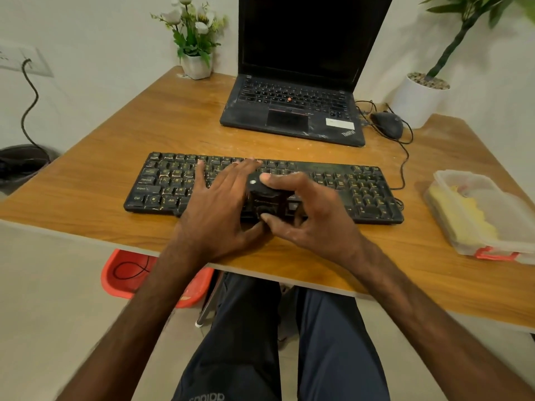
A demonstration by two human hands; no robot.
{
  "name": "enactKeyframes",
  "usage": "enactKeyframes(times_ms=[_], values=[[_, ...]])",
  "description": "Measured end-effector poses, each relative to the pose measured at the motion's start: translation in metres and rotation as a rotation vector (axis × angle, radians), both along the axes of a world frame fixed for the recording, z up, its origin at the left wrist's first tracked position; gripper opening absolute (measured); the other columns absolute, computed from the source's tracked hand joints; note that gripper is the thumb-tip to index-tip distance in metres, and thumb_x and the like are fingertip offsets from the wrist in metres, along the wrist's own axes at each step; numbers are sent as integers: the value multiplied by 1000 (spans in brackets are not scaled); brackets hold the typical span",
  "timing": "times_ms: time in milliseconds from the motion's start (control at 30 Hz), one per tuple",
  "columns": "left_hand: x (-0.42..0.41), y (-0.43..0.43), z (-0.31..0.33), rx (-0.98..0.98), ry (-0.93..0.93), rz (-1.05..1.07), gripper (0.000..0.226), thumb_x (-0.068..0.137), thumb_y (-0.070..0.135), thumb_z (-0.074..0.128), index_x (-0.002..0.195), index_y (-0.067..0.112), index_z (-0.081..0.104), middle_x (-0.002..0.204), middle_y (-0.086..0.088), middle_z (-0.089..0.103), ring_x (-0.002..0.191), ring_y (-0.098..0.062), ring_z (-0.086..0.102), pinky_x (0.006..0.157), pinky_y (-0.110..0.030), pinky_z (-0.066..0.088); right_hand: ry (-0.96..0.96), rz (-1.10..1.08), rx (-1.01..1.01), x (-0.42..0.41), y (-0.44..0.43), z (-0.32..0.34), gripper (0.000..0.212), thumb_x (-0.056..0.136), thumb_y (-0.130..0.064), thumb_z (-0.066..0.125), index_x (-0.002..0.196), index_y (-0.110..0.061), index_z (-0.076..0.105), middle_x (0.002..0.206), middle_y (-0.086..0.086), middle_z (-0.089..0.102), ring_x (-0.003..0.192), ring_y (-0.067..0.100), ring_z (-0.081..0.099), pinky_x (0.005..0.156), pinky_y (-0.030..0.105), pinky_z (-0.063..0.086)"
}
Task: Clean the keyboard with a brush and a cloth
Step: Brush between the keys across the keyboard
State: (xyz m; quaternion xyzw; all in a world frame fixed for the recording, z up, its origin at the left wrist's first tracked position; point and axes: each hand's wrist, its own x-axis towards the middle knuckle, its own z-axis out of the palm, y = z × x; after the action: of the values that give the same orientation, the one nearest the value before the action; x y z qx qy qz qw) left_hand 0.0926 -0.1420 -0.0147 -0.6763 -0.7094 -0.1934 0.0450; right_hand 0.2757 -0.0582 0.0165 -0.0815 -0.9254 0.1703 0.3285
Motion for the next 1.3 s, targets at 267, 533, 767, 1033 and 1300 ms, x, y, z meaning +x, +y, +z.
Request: enactKeyframes(times_ms=[267, 533, 767, 1033, 1300], values=[[0, 3, -2, 16, 53, 7, 99, 82, 70, 47, 158, 14, 19, 165, -6, 26, 150, -20, 27, 118, -69, 4, 96, -132, 18, 57, 16, 3, 66, 76, -17, 82, 129, -18, 43, 119, 2, 59, 95, 19, 67, 60, 18, 58], [0, 0, -1, 6, 14, -19, 97, 84, 80, 31, 158, 17, 28, 166, -3, 25, 152, -18, 21, 118, -70, 3, 8, 18, -20, -2, 1, -4, 62, 83, -21, 75, 132, -26, 37, 118, 10, 62, 97, 19, 66, 69, 24, 60], [1, 1, -1, 9, 55, 18, 96, 81, 71, 38, 158, 15, 23, 165, -5, 27, 151, -21, 28, 117, -72, 7, 96, -106, -38, 47, 16, -1, 64, 77, -18, 80, 129, -22, 43, 119, -1, 55, 93, 16, 66, 60, 6, 51], [1, 0, -1, 13, 4, -23, 98, 84, 80, 27, 157, 14, 31, 165, -5, 27, 151, -20, 26, 116, -73, 6, -4, 42, 5, -1, 3, -5, 62, 82, -19, 76, 131, -24, 38, 114, 10, 63, 94, 18, 66, 67, 25, 59], [1, 1, -2, 9, 56, 0, 93, 81, 67, 39, 156, 14, 27, 163, -7, 31, 149, -23, 32, 115, -75, 9, 76, -39, -17, 39, 14, -2, 61, 79, -18, 78, 129, -22, 42, 118, -3, 55, 98, 16, 66, 71, 9, 53]])
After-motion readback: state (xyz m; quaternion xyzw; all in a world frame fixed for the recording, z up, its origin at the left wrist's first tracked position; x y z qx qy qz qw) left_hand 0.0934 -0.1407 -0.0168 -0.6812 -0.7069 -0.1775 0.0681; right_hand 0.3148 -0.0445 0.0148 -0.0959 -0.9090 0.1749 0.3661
